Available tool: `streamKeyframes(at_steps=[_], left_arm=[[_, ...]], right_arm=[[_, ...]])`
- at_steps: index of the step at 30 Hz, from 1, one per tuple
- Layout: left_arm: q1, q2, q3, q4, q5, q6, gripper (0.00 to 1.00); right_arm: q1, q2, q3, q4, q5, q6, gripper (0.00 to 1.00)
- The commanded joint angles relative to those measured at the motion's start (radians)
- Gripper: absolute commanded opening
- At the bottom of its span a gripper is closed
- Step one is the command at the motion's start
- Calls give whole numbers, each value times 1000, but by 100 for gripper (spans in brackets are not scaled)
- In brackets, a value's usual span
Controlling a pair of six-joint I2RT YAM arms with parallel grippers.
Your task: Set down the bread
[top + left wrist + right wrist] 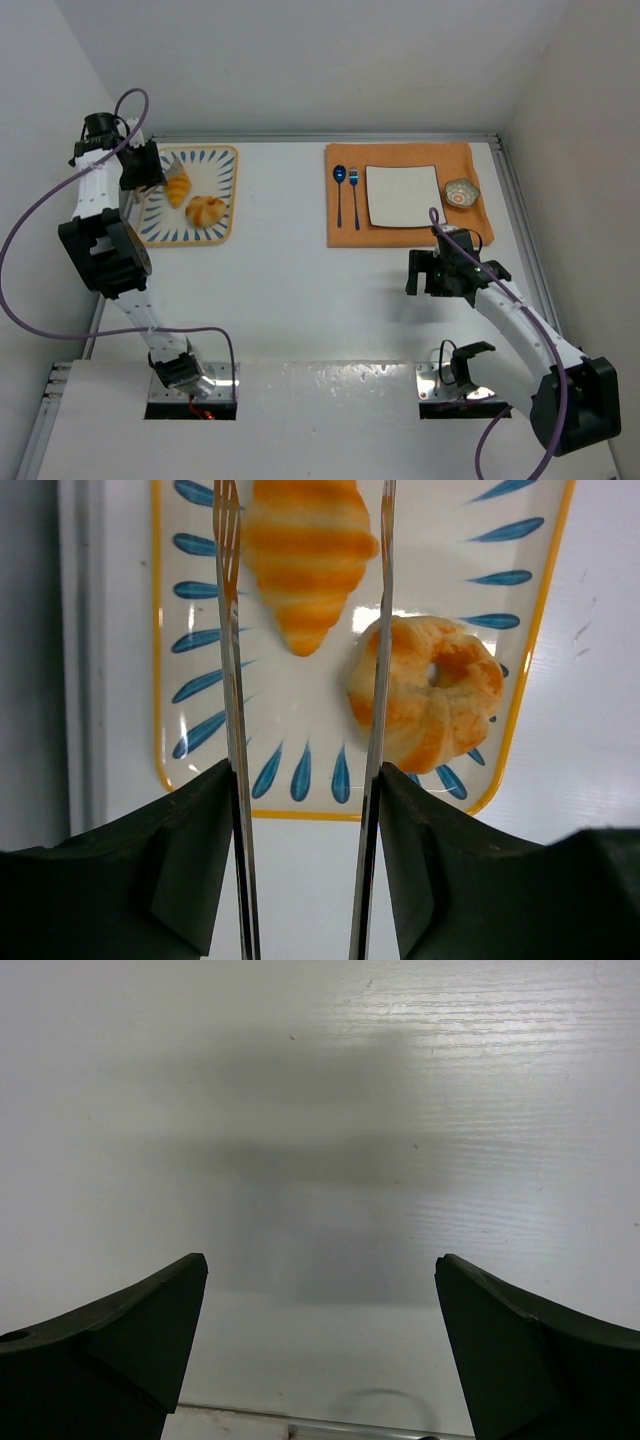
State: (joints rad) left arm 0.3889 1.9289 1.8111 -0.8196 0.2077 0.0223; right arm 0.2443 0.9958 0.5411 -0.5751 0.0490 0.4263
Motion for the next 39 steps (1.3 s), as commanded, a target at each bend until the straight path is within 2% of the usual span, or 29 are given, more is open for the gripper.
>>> streamKeyframes(at_steps=[1, 14, 21, 36, 39], left_arm=[[19, 1, 13, 39, 91, 11, 61], [19, -10, -72, 99, -5, 41, 61], [8, 10, -72, 119, -41, 61, 67], [28, 90, -99, 119, 65, 28, 68], [38, 99, -108, 119, 94, 8, 60]], right_arm=[[-3, -5, 17, 35, 0, 2, 97], [0, 37, 51, 41, -18, 12, 97], [3, 41, 68, 26, -21, 17, 97], [3, 21, 51, 6, -17, 29, 97], [3, 18, 51, 1, -12, 31, 97]])
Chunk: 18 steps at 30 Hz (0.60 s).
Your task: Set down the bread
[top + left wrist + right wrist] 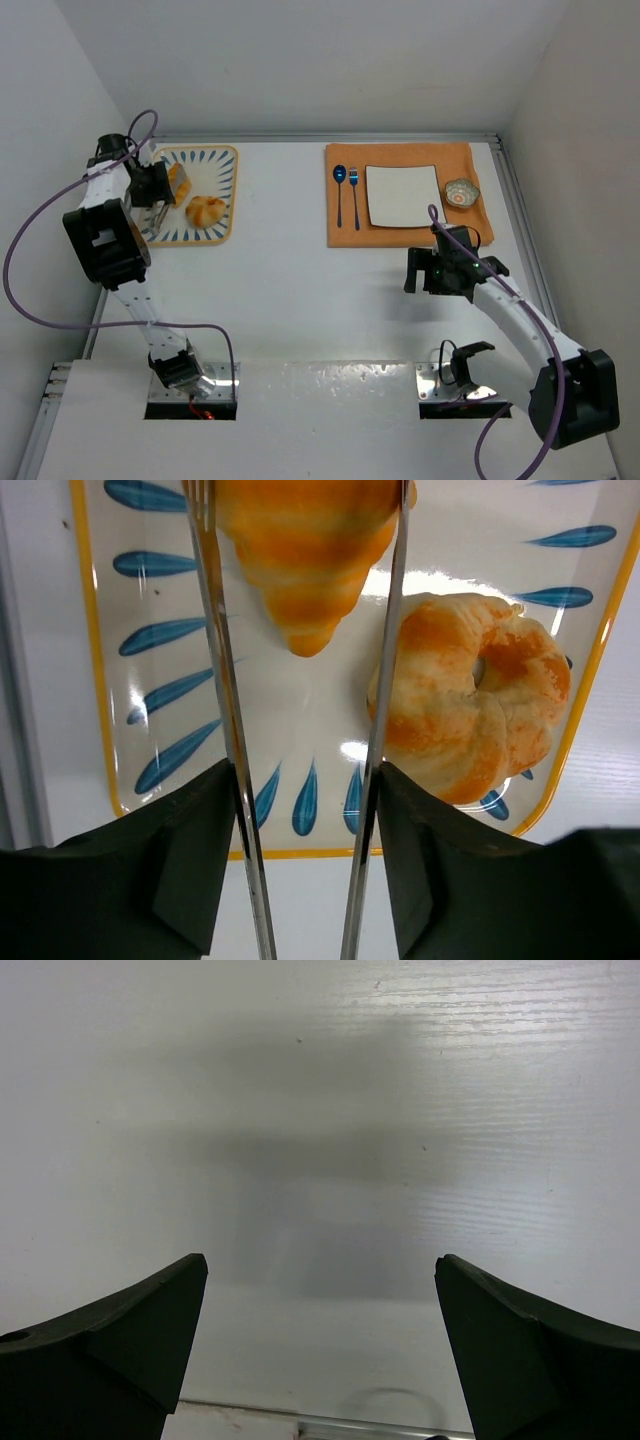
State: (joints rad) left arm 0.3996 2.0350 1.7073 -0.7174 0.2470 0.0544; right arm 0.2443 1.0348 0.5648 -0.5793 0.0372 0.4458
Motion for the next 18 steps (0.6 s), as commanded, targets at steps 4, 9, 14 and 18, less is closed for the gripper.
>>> streamKeyframes(at_steps=[4, 9, 14, 18], left_arm=[[36, -27, -35, 16, 64, -24, 49], [54, -36, -35, -4, 104, -24, 26], [54, -36, 1, -23, 104, -24, 4], [54, -62, 49, -33, 127, -24, 0]], right_arm=[[3, -25, 27, 7, 7, 19, 97], [1, -16, 40, 13, 7, 17, 97], [4, -1, 58, 7, 7, 11, 97], [3, 5, 67, 9, 9, 10, 97]])
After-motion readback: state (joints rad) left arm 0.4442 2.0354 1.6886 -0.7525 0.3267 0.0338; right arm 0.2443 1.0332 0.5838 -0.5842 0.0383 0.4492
